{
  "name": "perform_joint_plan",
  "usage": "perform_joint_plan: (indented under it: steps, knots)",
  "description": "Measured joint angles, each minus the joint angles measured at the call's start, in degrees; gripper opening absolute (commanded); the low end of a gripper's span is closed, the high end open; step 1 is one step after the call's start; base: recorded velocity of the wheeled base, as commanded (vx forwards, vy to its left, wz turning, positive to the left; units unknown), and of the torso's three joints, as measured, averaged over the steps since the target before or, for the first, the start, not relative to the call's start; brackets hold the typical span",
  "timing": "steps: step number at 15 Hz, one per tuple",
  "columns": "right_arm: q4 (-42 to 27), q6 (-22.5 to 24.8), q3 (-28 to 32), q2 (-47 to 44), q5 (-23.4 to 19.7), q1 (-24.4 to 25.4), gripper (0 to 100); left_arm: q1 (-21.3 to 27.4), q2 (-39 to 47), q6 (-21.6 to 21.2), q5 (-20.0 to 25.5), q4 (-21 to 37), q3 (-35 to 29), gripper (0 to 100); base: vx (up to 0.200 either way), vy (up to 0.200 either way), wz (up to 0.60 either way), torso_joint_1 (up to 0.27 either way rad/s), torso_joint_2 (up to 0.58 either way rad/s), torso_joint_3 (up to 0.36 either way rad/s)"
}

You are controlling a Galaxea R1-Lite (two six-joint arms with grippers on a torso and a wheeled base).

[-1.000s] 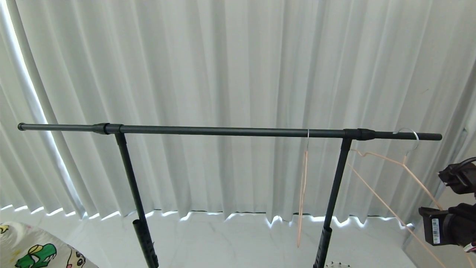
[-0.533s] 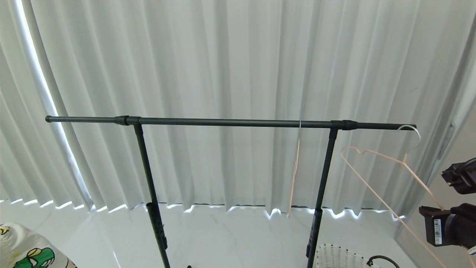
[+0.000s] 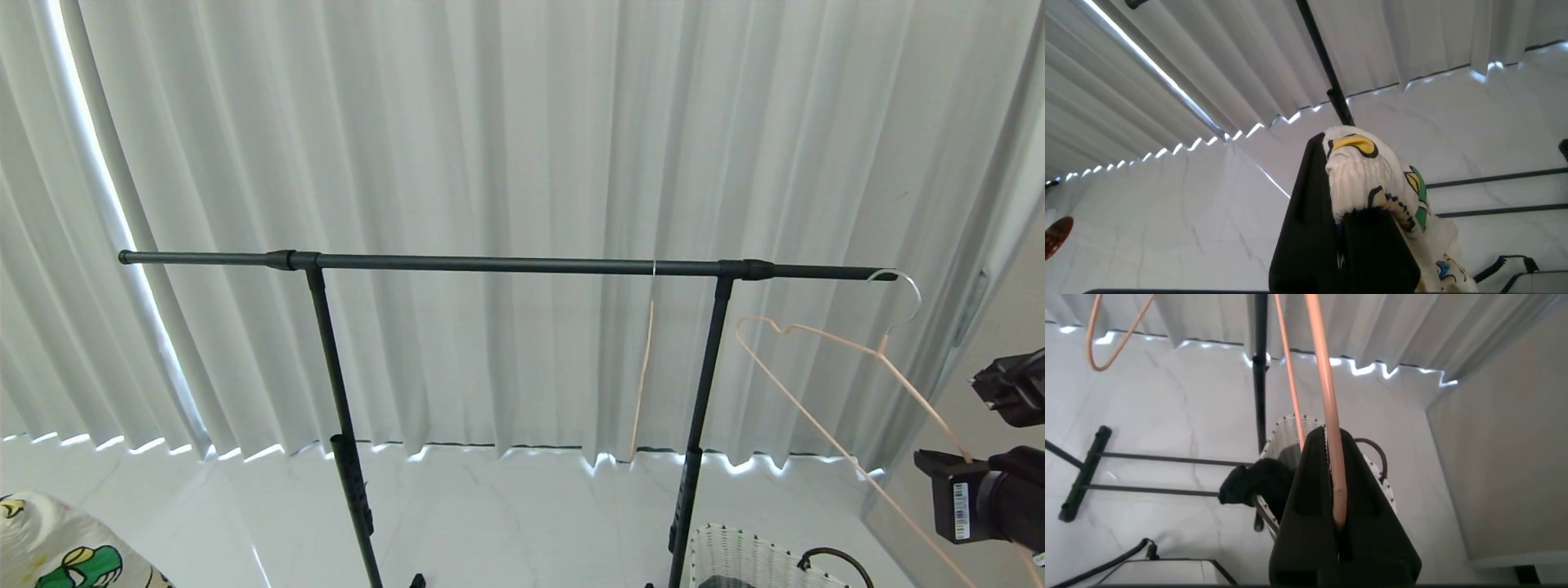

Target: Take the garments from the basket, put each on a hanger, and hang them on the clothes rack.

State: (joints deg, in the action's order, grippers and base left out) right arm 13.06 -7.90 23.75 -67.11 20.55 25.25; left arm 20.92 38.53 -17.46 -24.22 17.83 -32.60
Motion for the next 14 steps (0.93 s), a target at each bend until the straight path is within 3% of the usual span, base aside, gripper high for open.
perform_joint_plan:
  steps: [13,14]
  knots:
    - [0.49,0.07,0.54,3.36,-0.09,6.1,0,-0.04,0.3,0.05,0.0,0.0,-0.01,0,0.0,0.2,0.0,0.003,0.0,0.002]
    - [0.51,0.1,0.59,3.41,-0.09,6.84,0,-0.02,0.3,0.05,0.0,0.0,-0.01,0,0.0,0.0,0.0,0.0,0.0,0.0]
